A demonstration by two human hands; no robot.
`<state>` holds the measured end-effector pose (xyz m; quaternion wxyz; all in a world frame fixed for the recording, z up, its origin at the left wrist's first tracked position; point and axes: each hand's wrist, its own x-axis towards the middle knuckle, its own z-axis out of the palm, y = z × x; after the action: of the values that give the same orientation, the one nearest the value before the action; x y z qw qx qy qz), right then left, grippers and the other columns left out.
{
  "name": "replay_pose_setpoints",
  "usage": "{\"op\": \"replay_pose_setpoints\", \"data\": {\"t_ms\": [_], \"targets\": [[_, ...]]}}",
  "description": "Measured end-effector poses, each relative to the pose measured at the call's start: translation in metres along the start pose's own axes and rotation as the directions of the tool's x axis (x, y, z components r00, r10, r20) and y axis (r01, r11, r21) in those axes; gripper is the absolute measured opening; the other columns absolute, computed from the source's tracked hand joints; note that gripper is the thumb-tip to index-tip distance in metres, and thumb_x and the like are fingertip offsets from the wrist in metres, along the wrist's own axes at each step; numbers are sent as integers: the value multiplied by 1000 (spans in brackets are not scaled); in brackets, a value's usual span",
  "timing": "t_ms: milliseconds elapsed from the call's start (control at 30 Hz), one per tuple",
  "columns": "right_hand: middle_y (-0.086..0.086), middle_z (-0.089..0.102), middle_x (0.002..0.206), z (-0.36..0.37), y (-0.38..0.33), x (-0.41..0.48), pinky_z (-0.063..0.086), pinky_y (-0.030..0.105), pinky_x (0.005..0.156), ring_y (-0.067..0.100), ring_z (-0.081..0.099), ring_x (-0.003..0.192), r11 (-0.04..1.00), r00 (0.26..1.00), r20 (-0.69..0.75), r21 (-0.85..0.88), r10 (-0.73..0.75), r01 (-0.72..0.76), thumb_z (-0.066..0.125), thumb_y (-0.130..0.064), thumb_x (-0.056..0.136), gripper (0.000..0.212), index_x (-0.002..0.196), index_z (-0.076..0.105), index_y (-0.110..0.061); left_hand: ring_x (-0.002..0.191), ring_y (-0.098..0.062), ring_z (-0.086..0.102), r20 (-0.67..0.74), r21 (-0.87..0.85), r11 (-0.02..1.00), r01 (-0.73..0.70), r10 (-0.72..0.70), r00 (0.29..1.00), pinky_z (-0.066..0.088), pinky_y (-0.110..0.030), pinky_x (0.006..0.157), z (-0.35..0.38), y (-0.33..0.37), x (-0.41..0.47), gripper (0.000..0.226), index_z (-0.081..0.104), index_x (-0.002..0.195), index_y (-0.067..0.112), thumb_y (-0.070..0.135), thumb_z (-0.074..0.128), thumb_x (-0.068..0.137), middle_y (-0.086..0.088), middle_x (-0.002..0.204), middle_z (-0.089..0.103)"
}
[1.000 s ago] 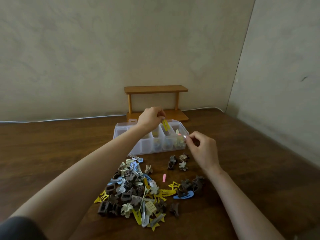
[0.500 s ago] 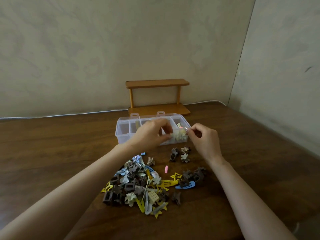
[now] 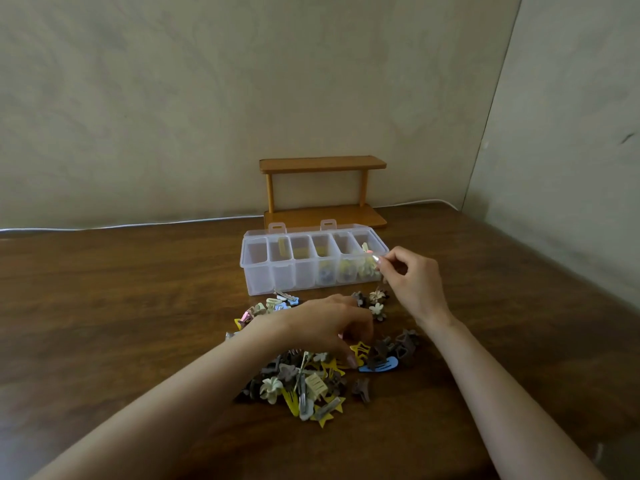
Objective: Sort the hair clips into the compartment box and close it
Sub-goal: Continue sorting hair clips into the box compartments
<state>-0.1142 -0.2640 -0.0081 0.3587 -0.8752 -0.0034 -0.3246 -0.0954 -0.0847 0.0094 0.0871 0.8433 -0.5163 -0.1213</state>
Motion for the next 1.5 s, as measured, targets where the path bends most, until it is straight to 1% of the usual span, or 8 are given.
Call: {"op": "replay_pose_setpoints", "data": {"t_ms": [133,433,633,767,1000,1200,1333,1500], "targets": [[-1,61,69,0,0,0,41,17,55,9,58,66,1000,1000,4,-1,-6,6,59,-20,90,18,73,63,-14,90,-10,39,-42,-26,998,57,-58,997,37,-25,76,2,-3,6,36,53,106,15,31,70,78,-3,109,48],[-6,59,67,0,-2,1,42,17,56,7,56,65,999,999,32,40,-14,13,60,-18,89,19,71,62,-15,75,-12,51,-310,-206,971,125,-186,932,44,-25,67,6,-15,10,19,53,87,16,21,70,80,6,80,53],[-8,63,69,-3,-11,-1,43,15,65,4,58,69,975,974,227,221,-21,-30,63,-17,87,16,72,67,-19,74,-12,53,-358,-398,911,110,-264,895,44,-22,66,-2,-24,8,12,56,88,13,17,67,82,7,75,55],[-8,66,75,-1,-11,-1,46,22,71,5,60,74,975,954,296,218,-36,-31,64,-20,87,12,79,71,-13,79,-19,56,-422,-410,907,98,-284,861,47,-32,72,-6,-29,7,9,61,91,8,14,63,85,-5,84,62],[-18,60,72,-1,-5,2,43,15,65,3,59,73,998,990,142,70,-4,-6,62,-19,89,14,76,66,-21,76,-8,57,-544,-420,905,63,-307,781,46,-19,72,-19,-34,4,16,66,97,8,12,51,93,2,87,66],[-10,62,76,-2,-4,3,43,12,59,3,58,73,998,991,137,60,5,-13,62,-20,89,9,82,68,-17,83,-18,63,-612,-353,927,126,-330,719,52,-33,78,-50,-48,31,13,68,91,10,18,58,89,-2,87,68],[-6,64,76,-3,-1,3,43,10,60,4,59,73,997,993,116,74,10,-18,61,-19,89,11,81,68,-16,82,-18,62,-524,-292,916,275,-394,756,51,-31,73,-64,-66,64,14,67,89,14,27,61,87,-2,92,66],[-9,63,72,-5,-1,3,44,11,61,3,59,72,995,994,110,95,15,-25,60,-20,90,17,74,66,-17,102,-20,51,-533,-238,915,327,-404,743,48,-34,87,-56,-80,78,15,61,95,17,29,62,85,-5,111,55]]}}
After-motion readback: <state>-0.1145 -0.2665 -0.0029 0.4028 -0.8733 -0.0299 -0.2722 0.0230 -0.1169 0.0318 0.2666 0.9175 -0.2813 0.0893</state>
